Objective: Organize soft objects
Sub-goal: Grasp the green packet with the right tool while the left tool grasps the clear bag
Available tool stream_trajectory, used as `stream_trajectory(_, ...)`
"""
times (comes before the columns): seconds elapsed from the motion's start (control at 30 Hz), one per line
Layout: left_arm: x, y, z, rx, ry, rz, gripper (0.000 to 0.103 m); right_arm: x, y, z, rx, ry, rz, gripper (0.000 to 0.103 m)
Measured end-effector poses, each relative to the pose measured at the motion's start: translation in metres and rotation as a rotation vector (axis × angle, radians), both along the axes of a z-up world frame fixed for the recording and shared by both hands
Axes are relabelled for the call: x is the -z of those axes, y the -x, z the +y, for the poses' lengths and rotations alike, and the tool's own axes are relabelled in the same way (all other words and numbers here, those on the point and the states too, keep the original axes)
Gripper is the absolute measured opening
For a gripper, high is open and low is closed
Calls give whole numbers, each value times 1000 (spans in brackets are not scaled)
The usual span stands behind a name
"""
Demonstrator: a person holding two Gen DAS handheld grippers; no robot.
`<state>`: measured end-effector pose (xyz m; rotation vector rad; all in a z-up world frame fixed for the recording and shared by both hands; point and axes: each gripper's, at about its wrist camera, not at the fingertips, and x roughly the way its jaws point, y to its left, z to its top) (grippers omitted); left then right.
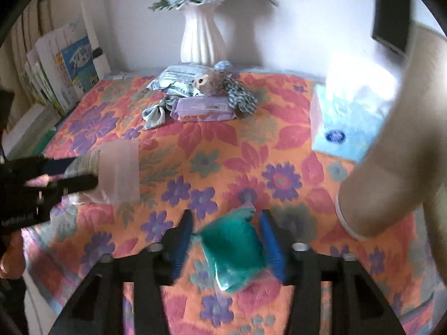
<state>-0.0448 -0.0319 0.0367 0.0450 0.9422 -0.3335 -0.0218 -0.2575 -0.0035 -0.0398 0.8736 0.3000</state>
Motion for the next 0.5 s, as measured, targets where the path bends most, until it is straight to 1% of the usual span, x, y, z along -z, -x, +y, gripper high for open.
stream_trajectory(0.03, 1, 3, -1, 20, -9, 3, 85, -1, 5, -7, 6, -23, -3, 76)
stream_trajectory(0.07, 1, 9, -2, 43, -27, 3, 91, -2, 9, -14, 10, -45, -6, 89)
stream_trajectory(0.1, 2, 13, -3, 67, -41, 5, 91, -3, 13, -21, 16, -67, -8, 91)
stream_trajectory(0.13, 4, 18, -5, 109, -55, 11, 91, -5, 15, -26, 19, -84, -7, 91)
stream_trajectory(0.2, 4, 25, -8, 158, -82, 15, 91, -7, 16, -29, 15, -105, 7, 91)
stream_trajectory(0.27, 3, 28, -9, 173, -116, -3, 91, -8, 15, -25, 5, -104, 17, 91)
stream_trajectory(0.33, 4, 26, -7, 150, -164, -17, 91, -6, 17, -13, -17, -72, 12, 91)
stream_trajectory(0.4, 7, 23, -2, 124, -192, -10, 91, -1, 19, 1, -37, -1, 3, 91)
stream_trajectory(0.5, 8, 23, 7, 110, -184, -4, 91, 10, 21, 14, -39, 118, -12, 91)
